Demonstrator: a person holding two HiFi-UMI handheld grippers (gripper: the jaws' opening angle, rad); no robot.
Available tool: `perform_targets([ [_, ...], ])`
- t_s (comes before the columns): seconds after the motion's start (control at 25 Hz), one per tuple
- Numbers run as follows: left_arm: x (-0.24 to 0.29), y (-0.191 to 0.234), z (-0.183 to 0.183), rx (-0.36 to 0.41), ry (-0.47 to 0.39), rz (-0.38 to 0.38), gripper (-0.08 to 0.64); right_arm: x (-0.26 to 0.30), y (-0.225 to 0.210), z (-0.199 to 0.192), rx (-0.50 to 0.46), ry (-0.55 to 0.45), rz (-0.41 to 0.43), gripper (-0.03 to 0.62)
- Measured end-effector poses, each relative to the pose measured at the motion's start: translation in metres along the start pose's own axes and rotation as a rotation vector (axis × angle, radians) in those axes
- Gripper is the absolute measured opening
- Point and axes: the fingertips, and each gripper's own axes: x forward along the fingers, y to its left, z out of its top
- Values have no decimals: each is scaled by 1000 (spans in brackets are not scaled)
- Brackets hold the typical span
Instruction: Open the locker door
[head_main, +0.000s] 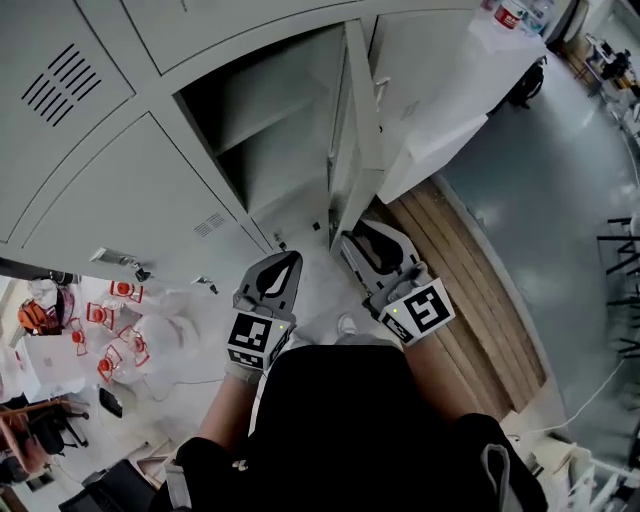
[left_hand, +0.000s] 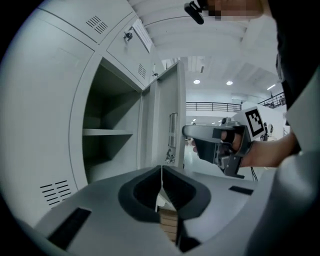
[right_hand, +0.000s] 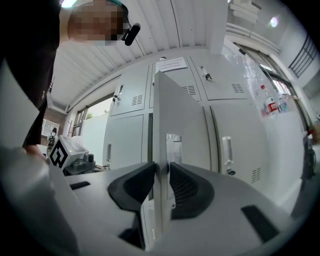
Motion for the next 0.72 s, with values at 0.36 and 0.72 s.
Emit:
perform_targets([
  [0.36, 37, -37, -2, 21, 19, -164, 25, -66, -64, 3, 2, 3, -314, 66],
  [0.72, 59, -56, 4, 42, 36, -272, 25, -108, -91, -1, 0, 29, -495, 63],
])
